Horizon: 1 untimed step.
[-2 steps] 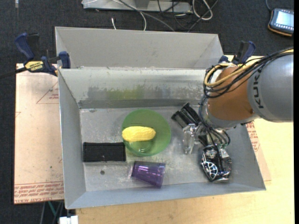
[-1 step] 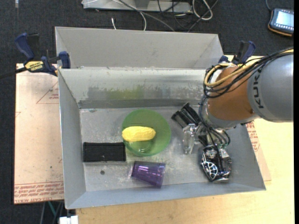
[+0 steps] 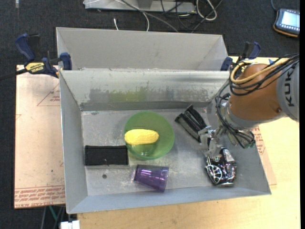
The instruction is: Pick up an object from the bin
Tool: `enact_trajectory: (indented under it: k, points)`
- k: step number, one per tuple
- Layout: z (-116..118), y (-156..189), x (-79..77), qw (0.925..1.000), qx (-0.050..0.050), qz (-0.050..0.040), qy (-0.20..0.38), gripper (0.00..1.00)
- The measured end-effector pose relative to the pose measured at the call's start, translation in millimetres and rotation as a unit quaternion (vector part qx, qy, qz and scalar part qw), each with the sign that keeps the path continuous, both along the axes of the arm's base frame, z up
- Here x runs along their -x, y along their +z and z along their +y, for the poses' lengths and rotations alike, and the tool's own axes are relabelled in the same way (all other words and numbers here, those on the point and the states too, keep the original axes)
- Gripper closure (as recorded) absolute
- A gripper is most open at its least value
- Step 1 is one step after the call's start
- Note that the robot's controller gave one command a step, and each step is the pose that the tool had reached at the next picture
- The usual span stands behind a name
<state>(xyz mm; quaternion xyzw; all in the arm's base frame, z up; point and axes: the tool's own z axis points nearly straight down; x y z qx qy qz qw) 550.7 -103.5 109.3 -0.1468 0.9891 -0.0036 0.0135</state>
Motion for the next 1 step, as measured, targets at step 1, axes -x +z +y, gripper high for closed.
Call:
enact_trajectory:
  k: [1]
  points:
    - [9.2, -8.1, -3.9, 0.9998, 0.001, -0.0021, -0.022, 1.00]
